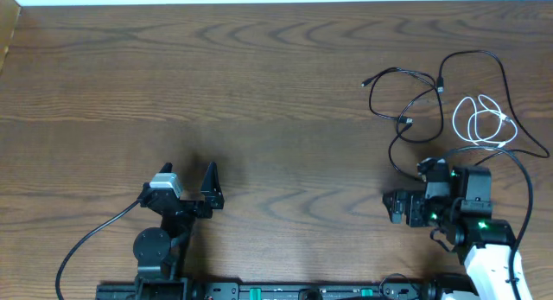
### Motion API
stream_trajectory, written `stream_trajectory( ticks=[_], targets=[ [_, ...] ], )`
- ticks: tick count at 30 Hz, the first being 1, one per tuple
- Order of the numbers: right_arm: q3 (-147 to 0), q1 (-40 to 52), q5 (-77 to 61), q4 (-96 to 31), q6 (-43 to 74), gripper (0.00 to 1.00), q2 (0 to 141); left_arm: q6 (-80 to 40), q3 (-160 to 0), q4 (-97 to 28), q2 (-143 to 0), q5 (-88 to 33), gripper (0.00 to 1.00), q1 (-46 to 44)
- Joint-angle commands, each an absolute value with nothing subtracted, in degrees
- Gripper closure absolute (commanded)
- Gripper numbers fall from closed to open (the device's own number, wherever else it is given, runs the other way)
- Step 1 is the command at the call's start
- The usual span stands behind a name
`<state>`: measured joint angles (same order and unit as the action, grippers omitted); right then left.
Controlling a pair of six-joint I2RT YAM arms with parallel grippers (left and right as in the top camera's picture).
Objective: Untangle cables
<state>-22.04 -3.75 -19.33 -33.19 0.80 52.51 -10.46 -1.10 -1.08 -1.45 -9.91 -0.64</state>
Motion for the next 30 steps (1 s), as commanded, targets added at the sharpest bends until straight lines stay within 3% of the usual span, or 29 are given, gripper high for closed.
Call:
stream_trajectory(
  ticks=[1, 13, 30],
  targets=[
    [-20.1, -3.7, -19.6, -33.2, 0.1, 0.01, 52.3, -9.7, -0.2, -3.3, -1.5, -10.4, 0.02, -0.7],
    [-18.9, -3.7, -19.6, -33.6, 0.1, 0.01, 45.7, -9.7, -0.2, -3.3, -1.5, -10.4, 0.02, -0.7],
    [-11.6, -3.7, -19.6, -32.9, 0.2, 0.01, 20.5, -9.7, -0.2, -3.3, -1.5, -10.4, 0.02, -0.7]
  ],
)
